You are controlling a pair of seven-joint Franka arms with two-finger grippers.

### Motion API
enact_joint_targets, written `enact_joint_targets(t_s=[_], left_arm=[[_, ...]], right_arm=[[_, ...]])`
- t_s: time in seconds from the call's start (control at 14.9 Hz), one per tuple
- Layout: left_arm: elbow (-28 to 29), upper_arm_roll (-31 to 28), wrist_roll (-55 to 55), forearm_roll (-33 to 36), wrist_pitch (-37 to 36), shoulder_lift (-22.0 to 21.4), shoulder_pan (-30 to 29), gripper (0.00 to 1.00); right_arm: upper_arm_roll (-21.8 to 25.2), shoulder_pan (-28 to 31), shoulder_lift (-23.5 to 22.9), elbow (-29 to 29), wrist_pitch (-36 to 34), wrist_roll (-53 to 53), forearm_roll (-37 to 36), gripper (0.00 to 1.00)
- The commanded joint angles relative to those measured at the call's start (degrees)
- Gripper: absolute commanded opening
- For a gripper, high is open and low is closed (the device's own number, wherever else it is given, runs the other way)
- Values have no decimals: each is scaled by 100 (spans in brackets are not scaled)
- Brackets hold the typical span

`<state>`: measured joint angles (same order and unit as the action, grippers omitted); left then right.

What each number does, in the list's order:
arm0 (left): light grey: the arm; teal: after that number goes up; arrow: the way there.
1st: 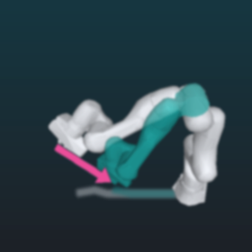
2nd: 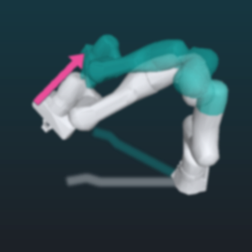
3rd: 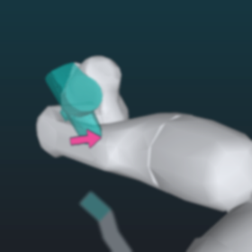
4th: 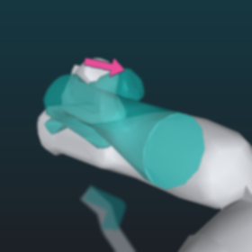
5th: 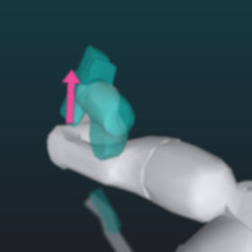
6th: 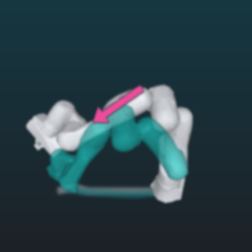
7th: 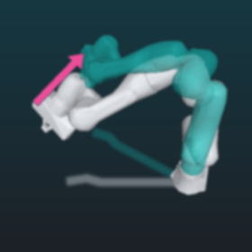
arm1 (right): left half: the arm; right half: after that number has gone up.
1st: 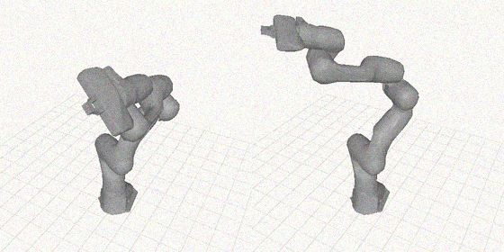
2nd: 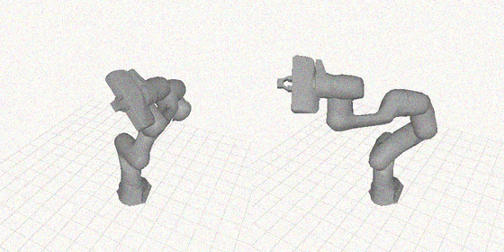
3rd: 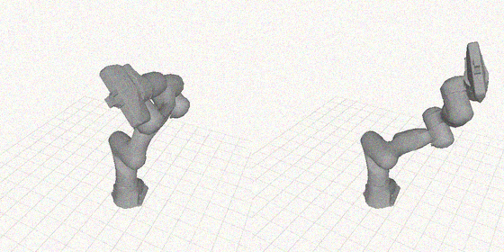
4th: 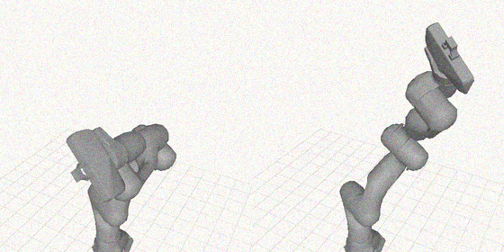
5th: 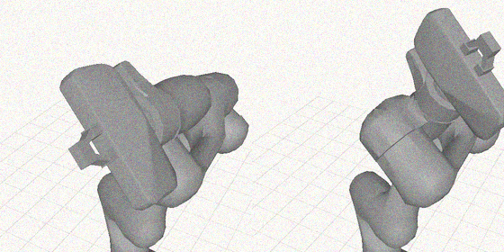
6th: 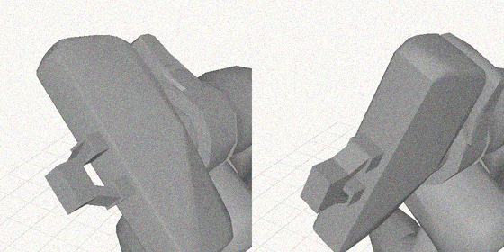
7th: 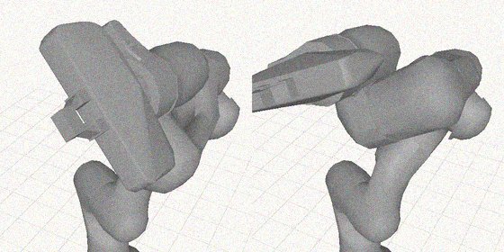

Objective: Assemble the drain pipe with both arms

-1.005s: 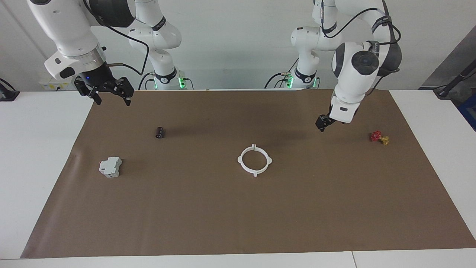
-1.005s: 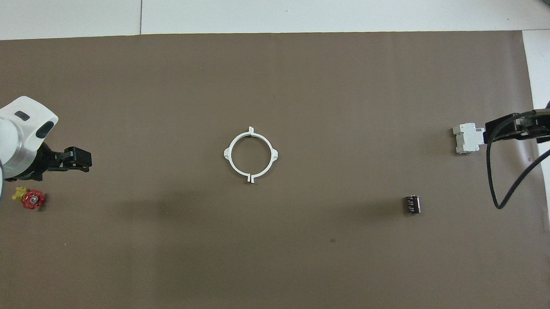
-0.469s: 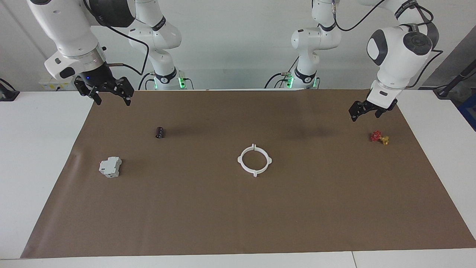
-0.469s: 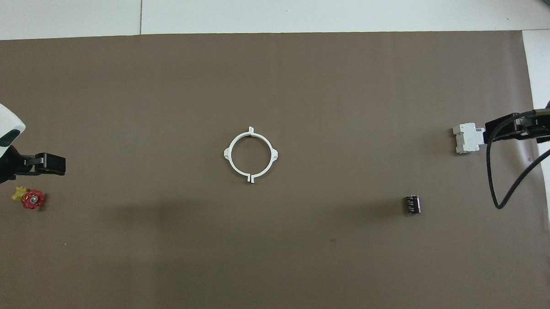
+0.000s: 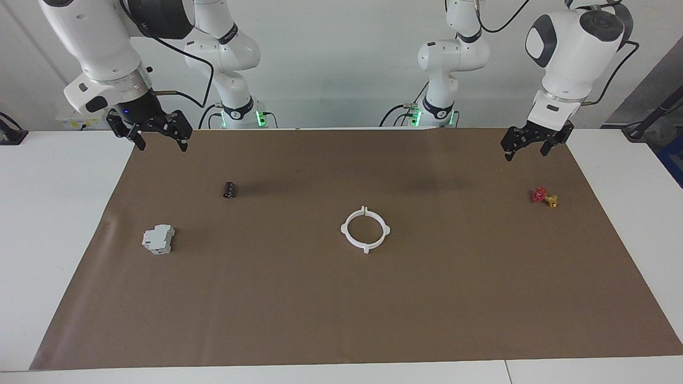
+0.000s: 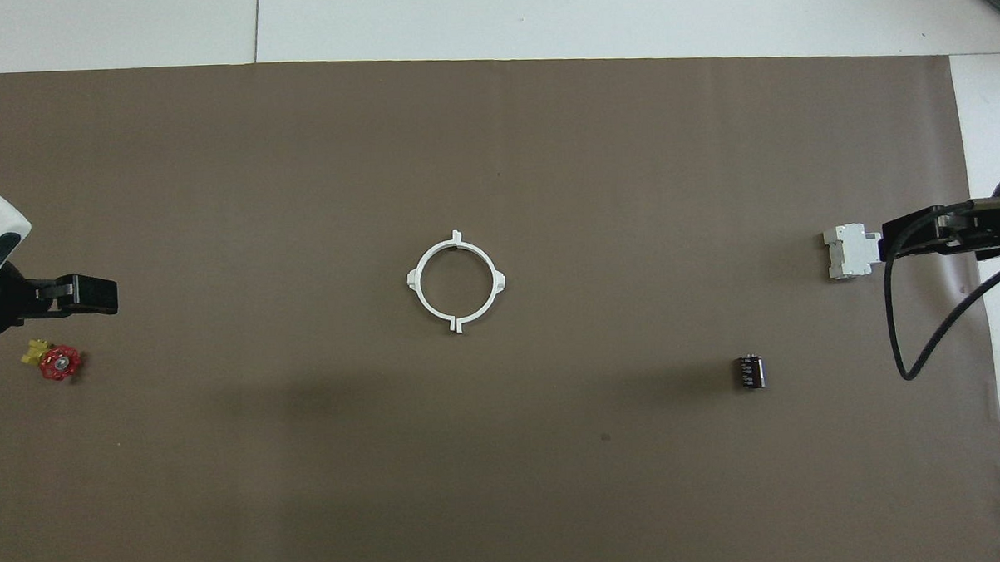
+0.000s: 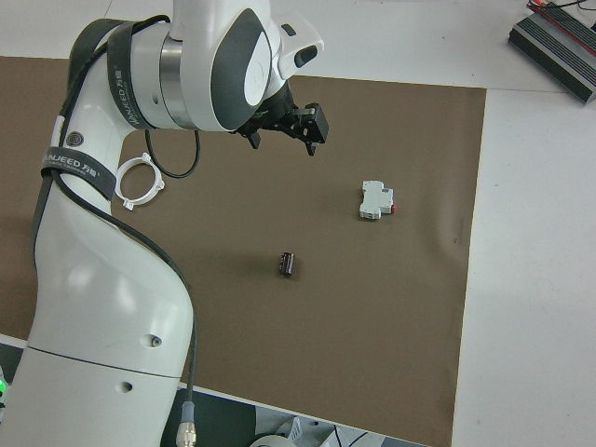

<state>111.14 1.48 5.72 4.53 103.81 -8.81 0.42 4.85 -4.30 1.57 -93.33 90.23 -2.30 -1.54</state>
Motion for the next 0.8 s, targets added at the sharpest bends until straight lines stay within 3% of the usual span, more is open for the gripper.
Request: enact_joint_targets(t_s=[0.0, 0.2, 0.47, 0.74], left_arm=[[-75, -34, 166, -84, -1, 2, 81, 100], [-416, -52, 131, -84, -272, 281, 72, 100], [-1935, -52, 78, -92, -1659, 924, 133, 100], [-2062, -69, -401, -268, -2153, 873, 160, 100]], right_arm=[[-10, 35, 63, -71, 92, 63, 22, 100], [-10, 35, 63, -71, 92, 63, 22, 100], [-10, 35, 54, -71, 92, 63, 22, 100], [-10, 35, 54, -71, 92, 63, 22, 100]])
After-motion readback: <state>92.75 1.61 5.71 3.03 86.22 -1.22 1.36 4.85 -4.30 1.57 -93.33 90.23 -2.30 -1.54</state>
